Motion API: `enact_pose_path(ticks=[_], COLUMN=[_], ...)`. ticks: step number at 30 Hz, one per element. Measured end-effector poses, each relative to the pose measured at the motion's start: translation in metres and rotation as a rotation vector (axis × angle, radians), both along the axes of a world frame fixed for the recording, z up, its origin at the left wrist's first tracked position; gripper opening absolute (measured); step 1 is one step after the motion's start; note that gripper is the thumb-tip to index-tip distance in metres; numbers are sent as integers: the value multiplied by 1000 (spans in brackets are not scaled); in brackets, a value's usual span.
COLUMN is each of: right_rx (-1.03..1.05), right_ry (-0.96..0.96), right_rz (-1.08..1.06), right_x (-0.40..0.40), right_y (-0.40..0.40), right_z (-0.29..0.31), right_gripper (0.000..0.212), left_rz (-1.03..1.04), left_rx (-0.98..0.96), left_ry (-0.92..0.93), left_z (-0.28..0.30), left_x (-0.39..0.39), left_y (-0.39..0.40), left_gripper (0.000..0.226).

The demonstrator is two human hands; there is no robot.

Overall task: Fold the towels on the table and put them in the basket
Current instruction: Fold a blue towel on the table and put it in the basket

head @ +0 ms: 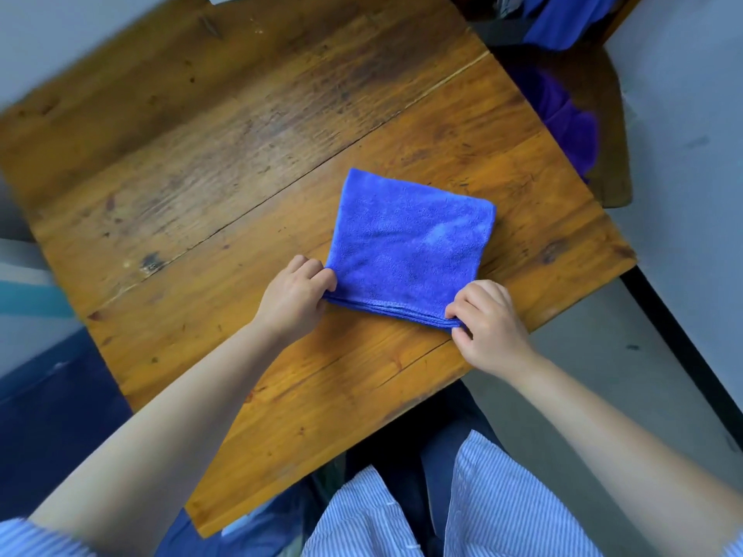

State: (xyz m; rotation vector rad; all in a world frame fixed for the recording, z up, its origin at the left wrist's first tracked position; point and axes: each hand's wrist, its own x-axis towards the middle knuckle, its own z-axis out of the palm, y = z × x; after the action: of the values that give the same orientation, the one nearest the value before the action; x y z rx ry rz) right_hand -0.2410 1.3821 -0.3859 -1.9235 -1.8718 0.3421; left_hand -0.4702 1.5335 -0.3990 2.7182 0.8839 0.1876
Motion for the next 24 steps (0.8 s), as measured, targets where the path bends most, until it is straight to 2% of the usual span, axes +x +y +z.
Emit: enact_pose_path(ticks=[4,9,14,16,20,22,24], right_rx=[-35,-26,121,102,-172,-374,-473], right_ry=[-46,-31,30,-9,-89,-90,-147], right_rz=[-10,-5,-233,-337,-391,-361,-327], right_x=[-2,-1,6,1,-19,-23,-22], right_y=[-9,-11,17,47,102,114,116], right_z=[-10,-6,8,16,30,25,14], right_gripper=[22,28,30,37,53,57,53], left_rz=[74,28,142,232,349,380,392], left_rx=[-87,-130,-52,-53,-133,-214,-286], left_ry=[33,63,-135,-215,-171,-93,41], left_z=[-1,9,20,26,29,23,16], left_x=[1,0,24,51,100,109,108], left_y=[-7,-8,2,9,19,24,26], left_gripper=[27,23,28,39,46,48,54])
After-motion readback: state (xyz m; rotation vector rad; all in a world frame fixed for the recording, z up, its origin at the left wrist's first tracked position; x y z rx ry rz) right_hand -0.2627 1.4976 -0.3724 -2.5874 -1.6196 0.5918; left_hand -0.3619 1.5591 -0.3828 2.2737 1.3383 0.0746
